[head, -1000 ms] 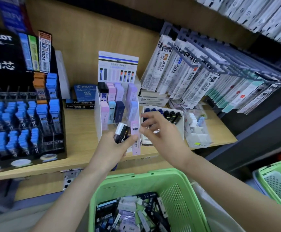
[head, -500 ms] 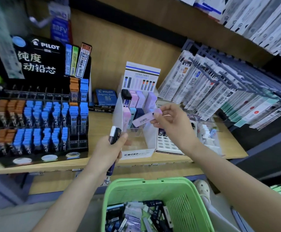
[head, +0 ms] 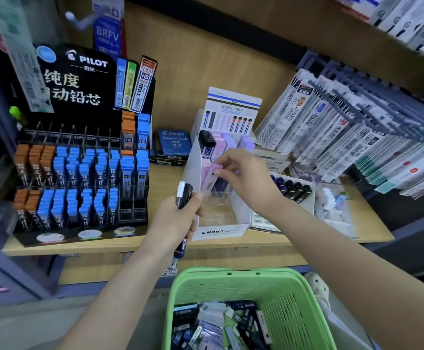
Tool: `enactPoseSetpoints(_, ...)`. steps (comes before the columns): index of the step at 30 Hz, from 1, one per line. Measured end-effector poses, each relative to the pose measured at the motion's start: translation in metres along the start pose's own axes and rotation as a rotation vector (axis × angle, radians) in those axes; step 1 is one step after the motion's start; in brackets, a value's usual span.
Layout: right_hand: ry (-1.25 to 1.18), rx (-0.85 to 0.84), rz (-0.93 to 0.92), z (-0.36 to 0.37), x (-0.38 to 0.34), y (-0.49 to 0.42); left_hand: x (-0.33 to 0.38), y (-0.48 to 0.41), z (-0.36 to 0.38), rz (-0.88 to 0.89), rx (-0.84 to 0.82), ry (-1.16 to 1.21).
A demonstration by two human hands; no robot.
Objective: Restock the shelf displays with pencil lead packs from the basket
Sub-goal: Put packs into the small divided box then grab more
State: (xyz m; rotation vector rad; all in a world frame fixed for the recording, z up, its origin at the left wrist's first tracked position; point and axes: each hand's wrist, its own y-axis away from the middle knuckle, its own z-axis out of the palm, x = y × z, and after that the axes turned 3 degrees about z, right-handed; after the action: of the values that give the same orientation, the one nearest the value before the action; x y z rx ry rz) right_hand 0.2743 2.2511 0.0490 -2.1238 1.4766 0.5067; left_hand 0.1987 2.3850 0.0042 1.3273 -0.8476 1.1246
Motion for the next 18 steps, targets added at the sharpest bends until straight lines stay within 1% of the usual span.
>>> enactPoseSetpoints(4,-0.025,-0.051,0.021,-0.001,-0.002,-0.006,0.002,0.001,0.000,-0.008,0.024,0.033)
enactPoseSetpoints(6,-0.008,-0.099,0.039,-0.001,0.000,-0.006,0.003,0.001,0.000,-0.007,0.028,0.034)
enactPoseSetpoints(8,0.020,-0.109,0.041,0.000,0.003,-0.005,0.004,0.000,-0.001,-0.015,0.044,0.086)
enactPoseSetpoints(10,0.059,-0.078,0.021,0.002,0.006,-0.003,0.004,-0.001,-0.001,-0.037,0.072,0.151)
enactPoseSetpoints(13,0.140,0.000,-0.074,0.008,0.010,0.001,0.006,-0.002,-0.001,-0.063,0.125,0.284)
enactPoseSetpoints(15,0.216,0.018,-0.116,0.011,0.010,0.002,0.007,-0.002,0.000,-0.067,0.147,0.378)
enactPoseSetpoints(17,0.262,0.045,-0.116,0.014,0.008,0.005,0.008,-0.002,0.001,-0.061,0.146,0.432)
enactPoseSetpoints(18,0.233,0.079,-0.097,0.014,0.006,0.009,0.008,-0.002,0.000,-0.052,0.145,0.462)
